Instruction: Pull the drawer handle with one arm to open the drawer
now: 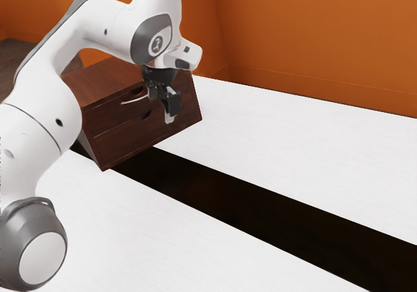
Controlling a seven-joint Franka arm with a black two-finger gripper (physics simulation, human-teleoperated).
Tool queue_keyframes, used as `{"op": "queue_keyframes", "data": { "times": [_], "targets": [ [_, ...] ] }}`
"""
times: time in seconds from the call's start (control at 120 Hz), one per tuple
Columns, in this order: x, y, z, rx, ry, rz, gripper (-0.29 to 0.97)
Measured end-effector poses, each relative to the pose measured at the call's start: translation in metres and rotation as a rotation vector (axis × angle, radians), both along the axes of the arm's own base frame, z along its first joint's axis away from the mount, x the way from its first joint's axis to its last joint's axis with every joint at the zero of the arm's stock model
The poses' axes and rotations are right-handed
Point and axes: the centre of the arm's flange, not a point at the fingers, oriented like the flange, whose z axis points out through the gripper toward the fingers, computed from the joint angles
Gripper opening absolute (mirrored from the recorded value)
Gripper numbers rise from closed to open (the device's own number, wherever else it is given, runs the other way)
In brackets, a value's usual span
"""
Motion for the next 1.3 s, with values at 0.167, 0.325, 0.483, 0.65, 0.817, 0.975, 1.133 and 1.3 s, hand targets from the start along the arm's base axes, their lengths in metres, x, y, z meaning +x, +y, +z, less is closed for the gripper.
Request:
{"op": "queue_keyframes", "data": {
  "times": [0.167, 0.325, 0.483, 0.65, 0.817, 0.975, 1.133, 1.3],
  "targets": [
    [-0.005, 0.042, 0.008, 0.075, -0.025, 0.097, 0.58],
    [0.001, 0.058, -0.002, 0.076, -0.054, 0.154, 0.44],
    [0.010, 0.066, -0.015, 0.023, -0.086, 0.164, 0.36],
    [0.014, 0.069, -0.015, 0.006, -0.120, 0.155, 0.33],
    [0.016, 0.079, -0.007, 0.112, -0.158, 0.154, 0.31],
    [0.017, 0.092, -0.005, 0.158, -0.186, 0.159, 0.30],
    [0.021, 0.104, -0.019, 0.168, -0.182, 0.165, 0.29],
    [0.025, 0.104, -0.029, 0.169, -0.177, 0.160, 0.23]
  ]
}}
